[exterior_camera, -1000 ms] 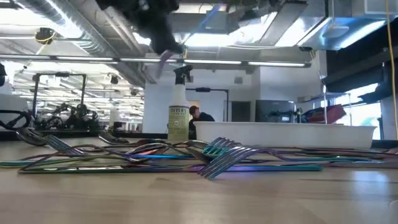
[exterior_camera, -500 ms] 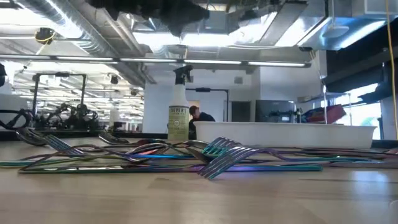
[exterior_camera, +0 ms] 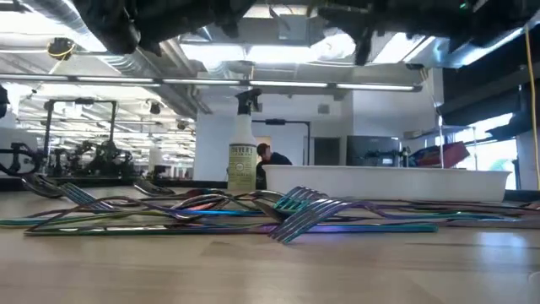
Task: Sort silverware
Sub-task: Put the blue fork on the white silverware tray
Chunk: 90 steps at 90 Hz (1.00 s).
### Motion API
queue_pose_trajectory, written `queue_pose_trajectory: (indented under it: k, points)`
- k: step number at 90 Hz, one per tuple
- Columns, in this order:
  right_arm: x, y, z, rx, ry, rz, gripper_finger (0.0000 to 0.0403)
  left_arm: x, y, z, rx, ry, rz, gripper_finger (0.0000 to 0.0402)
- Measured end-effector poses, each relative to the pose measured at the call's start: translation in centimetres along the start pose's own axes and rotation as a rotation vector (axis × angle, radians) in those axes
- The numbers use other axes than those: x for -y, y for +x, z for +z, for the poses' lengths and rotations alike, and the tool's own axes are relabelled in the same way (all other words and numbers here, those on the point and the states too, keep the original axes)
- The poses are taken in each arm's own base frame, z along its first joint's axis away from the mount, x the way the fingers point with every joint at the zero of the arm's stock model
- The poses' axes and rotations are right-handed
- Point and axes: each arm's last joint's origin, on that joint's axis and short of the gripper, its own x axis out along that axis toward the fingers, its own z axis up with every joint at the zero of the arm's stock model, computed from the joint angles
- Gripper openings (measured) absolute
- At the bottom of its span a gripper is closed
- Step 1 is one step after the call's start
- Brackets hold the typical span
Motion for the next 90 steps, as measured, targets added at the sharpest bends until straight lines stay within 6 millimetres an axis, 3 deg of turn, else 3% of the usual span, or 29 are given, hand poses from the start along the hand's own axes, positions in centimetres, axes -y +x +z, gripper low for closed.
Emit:
queue_pose_trajectory:
  k: [19, 48, 64, 90]
  points:
    - [1.6, 2.3, -1.6, -0.014, 0.193, -0.004, 0.0095, 0.0, 0.0, 0.2, 0.013, 0.033, 0.015, 0.0]
    - [2.3, 2.7, -1.7, 0.043, 0.356, 0.022, 0.0095, 0.0, 0.0, 0.3, 0.023, 0.049, 0.017, 0.0]
    - [2.8, 3.0, -2.7, 0.016, 0.41, 0.002, 0.0096, 0.0, 0.0, 0.3, 0.026, 0.049, 0.016, 0.0]
    - [3.1, 3.4, -3.1, 0.104, 0.439, 0.07, 0.0137, -0.1, 0.0, 0.3, 0.022, 0.052, 0.009, 0.0]
